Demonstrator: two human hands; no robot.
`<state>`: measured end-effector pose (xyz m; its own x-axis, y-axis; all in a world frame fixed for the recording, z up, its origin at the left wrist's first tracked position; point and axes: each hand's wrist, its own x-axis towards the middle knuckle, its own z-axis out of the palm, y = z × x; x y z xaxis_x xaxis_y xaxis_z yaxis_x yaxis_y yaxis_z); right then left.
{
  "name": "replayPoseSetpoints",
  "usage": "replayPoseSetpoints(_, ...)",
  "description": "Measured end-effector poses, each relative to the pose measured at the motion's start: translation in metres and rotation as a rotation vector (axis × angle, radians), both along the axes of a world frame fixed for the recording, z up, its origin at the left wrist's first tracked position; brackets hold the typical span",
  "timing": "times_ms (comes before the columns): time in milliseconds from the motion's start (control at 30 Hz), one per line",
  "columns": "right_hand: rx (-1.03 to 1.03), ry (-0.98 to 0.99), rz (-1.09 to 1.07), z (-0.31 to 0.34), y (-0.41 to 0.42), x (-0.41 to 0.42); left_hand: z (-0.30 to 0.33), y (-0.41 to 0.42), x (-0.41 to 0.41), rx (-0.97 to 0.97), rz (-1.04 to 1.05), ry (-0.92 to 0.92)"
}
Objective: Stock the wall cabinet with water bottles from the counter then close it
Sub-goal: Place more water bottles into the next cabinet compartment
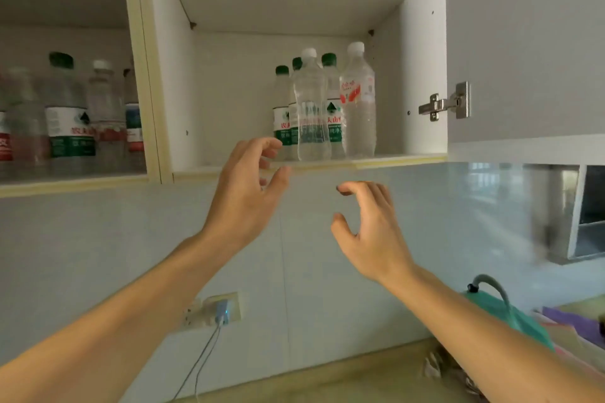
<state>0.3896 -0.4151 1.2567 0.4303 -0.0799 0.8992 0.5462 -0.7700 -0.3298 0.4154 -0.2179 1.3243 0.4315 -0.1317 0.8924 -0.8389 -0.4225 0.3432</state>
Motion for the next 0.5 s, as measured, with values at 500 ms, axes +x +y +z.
replayPoseSetpoints(500,0.021,0.922,-0.071,-0.246,-0.015,-0.048,-0.276,-0.016,-0.027,0.114,-0.054,0.682)
